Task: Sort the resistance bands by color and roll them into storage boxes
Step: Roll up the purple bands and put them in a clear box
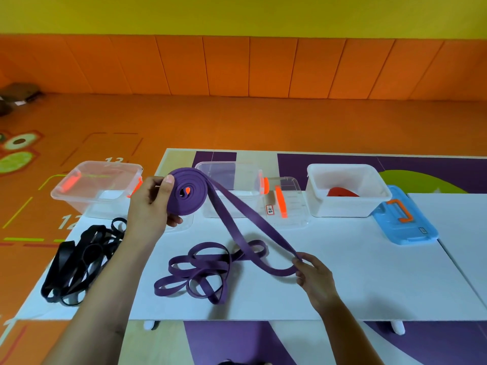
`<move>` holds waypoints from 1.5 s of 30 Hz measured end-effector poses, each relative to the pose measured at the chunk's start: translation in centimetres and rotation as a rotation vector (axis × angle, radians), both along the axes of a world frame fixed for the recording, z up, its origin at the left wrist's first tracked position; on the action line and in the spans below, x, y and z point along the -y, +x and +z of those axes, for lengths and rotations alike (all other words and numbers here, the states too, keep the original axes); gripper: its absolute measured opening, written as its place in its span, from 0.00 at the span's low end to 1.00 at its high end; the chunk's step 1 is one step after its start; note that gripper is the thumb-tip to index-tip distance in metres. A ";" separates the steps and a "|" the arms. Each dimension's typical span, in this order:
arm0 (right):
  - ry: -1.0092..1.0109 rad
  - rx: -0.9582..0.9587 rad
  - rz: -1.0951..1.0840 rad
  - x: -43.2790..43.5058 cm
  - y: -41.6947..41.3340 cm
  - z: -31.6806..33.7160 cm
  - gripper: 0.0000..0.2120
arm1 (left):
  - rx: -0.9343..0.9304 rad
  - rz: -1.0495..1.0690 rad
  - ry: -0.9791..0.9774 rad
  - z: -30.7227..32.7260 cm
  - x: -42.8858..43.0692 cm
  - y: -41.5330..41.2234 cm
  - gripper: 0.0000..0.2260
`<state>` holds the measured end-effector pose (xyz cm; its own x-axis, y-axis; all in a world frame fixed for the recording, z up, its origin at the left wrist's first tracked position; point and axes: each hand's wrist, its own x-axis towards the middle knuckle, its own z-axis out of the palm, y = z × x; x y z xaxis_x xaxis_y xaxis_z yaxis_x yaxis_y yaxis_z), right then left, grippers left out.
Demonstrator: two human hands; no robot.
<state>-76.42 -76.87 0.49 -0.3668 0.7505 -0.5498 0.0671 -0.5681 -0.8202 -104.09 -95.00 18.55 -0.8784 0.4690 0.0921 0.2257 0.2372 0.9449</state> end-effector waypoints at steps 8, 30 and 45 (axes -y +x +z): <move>0.085 0.288 0.347 -0.5 0.0 0.0 0.20 | -0.047 -0.224 -0.031 1.4 0.2 1.1 0.12; 0.767 -0.265 0.452 4.0 -8.4 17.5 0.06 | -0.155 -0.523 -0.108 2.8 -0.2 4.5 0.11; 0.715 -0.164 0.410 3.0 -6.5 16.0 0.03 | 0.070 -0.607 -0.290 2.4 -1.1 4.6 0.10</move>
<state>-82.92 -79.84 16.51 -0.7200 0.6879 0.0914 0.0034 0.1353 -0.9908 -99.52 -93.93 20.93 -0.4507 0.8783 -0.1597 0.3390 0.3339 0.8795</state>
